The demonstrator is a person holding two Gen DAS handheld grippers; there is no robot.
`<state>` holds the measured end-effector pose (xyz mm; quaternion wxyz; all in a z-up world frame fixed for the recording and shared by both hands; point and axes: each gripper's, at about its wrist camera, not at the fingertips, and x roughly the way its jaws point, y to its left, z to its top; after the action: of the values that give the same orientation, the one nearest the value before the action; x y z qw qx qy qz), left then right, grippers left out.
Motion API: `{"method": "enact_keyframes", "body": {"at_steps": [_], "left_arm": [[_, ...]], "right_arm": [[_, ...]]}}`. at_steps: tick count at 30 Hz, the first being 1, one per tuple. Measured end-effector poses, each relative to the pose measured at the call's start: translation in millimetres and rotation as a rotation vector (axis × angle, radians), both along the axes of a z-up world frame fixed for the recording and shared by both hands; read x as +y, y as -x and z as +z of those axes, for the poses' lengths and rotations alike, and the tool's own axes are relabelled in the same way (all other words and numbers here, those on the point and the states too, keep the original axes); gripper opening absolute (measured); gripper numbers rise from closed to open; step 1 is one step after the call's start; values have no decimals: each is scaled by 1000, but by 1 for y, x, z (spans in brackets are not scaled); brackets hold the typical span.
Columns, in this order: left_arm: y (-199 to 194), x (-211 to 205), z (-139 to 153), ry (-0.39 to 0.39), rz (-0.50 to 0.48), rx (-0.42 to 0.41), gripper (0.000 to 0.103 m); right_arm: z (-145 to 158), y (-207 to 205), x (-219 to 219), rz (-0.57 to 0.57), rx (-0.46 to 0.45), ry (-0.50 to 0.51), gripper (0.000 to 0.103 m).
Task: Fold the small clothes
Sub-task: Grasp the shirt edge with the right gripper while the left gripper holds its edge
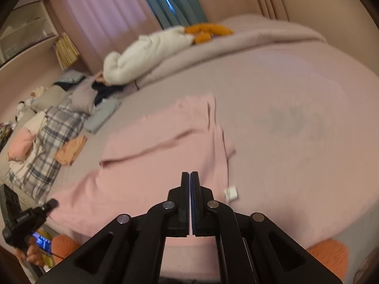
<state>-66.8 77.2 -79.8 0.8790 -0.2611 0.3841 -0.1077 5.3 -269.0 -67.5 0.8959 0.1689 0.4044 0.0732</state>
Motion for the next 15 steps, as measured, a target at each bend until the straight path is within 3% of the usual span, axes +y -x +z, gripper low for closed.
{"method": "enact_keyframes", "body": {"at_steps": [2, 4, 5, 6, 15], "left_arm": [[-1, 0, -2, -7, 3, 7, 7], [-1, 0, -3, -11, 6, 11, 7], [-1, 0, -4, -11, 7, 12, 7], [-1, 0, -4, -11, 7, 13, 7], [-4, 1, -13, -7, 28, 44, 7]], "right_arm": [[-7, 3, -2, -9, 34, 1, 8], [-15, 7, -4, -25, 71, 19, 23], [-18, 8, -5, -29, 81, 18, 40], [-21, 11, -7, -32, 87, 10, 49], [-58, 15, -6, 0, 218, 40, 49]]}}
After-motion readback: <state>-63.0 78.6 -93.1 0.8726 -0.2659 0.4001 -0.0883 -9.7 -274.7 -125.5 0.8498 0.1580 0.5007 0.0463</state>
